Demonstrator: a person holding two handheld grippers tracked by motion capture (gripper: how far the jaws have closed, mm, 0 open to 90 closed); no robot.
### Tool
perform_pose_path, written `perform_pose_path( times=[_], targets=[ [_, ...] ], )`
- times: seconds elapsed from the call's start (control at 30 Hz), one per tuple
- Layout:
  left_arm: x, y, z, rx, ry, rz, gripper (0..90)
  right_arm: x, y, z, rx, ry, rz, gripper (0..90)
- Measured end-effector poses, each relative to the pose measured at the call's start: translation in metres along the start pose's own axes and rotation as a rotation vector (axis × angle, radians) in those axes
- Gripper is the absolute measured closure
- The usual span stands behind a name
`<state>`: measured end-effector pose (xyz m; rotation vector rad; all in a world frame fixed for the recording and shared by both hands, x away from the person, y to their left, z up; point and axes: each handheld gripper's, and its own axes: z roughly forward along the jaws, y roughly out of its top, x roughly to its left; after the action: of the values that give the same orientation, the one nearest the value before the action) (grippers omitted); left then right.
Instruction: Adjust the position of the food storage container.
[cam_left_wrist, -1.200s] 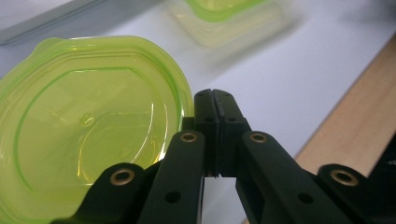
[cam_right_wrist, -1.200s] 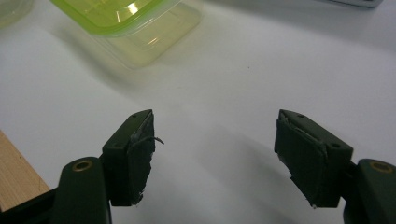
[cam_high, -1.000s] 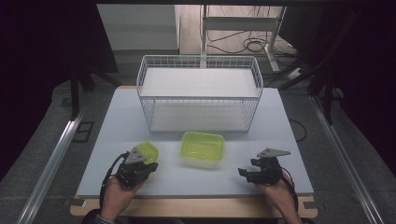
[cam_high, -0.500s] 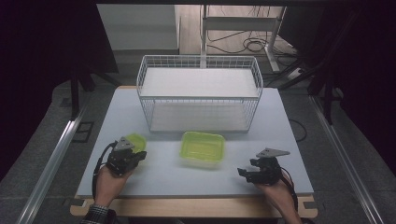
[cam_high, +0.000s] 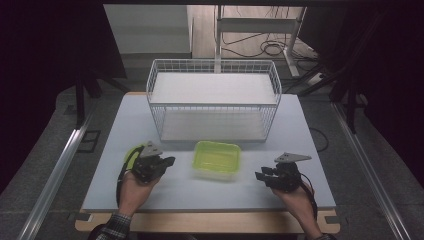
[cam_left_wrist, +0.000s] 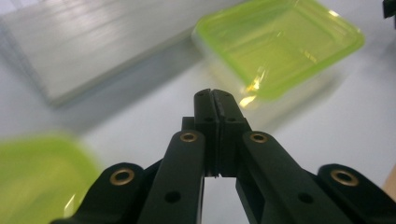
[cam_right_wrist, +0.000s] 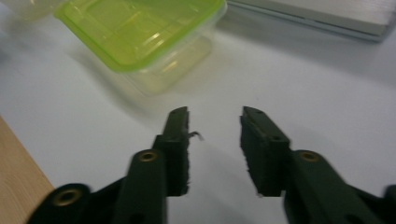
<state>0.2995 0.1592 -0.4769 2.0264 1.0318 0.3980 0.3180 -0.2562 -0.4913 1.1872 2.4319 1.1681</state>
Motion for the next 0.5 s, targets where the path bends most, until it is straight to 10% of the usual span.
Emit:
perform_pose_path(
  times=[0.23, 0.5],
  targets=[
    [-0.008, 0.031, 0.034, -0.012, -0.013, 0.004, 89.8, 0.002, 0.016, 0.014, 0.016, -0.002, -0.047, 86.2],
    [0.001, 0.061, 0.079, -0.006, 0.010, -0.010, 89.8, -0.001, 0.043, 0.030, -0.010, -0.018, -0.061, 89.1]
  ],
)
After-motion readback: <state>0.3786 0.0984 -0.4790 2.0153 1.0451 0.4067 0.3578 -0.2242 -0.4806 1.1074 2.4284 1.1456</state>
